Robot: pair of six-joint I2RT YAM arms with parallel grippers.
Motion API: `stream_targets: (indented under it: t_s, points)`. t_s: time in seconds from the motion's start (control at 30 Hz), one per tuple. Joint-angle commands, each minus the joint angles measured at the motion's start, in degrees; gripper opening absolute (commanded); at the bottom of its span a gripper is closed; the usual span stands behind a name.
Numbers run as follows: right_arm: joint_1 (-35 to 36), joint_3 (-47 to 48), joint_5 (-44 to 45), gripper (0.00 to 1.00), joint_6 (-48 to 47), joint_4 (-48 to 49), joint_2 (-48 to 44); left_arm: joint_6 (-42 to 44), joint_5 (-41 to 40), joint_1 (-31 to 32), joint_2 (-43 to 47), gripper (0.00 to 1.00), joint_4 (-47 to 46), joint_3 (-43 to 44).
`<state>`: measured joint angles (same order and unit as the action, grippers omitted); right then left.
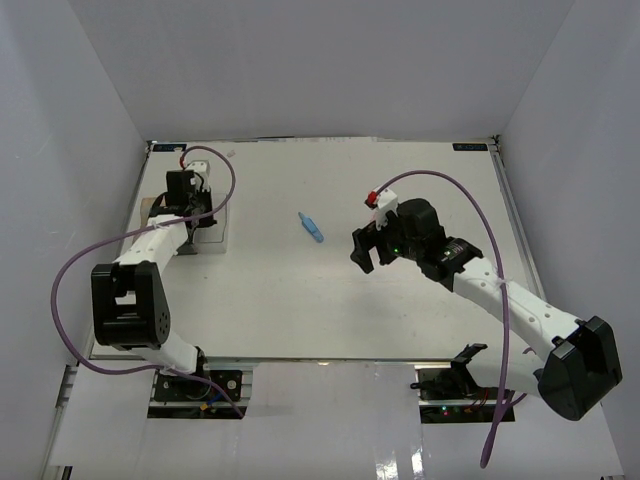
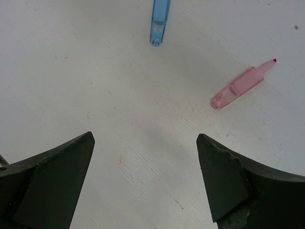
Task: Sort the stationery into containers
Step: Place the pen in the storage box.
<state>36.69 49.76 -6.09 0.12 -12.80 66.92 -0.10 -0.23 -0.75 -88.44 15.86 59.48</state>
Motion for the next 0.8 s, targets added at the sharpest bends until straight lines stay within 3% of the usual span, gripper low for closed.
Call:
stream_targets:
  t_s: [0.0, 0.5, 0.7, 0.77]
  points:
    - [-0.6, -0.3, 2.4, 0.95, 2.1, 3.1, 0.2, -0.9, 0.0, -1.8, -0.9, 0.18, 0.3, 1.8]
    - [-2.4, 6.0, 14.7, 1.00, 12.6, 3.9, 14.7, -3.5, 5.1, -2.7, 0.1, 0.45, 0.2, 0.6]
    - [-2.7, 8.6, 17.8, 1.00, 14.8, 5.3, 20.3, -4.6, 6.2, -3.1, 0.4, 0.49, 1.5, 1.3]
    - [-2.9, 10.4, 19.9, 0.95, 15.3, 5.3, 22.5, -5.6, 6.8, -3.2, 1.8, 0.53, 1.5, 1.2]
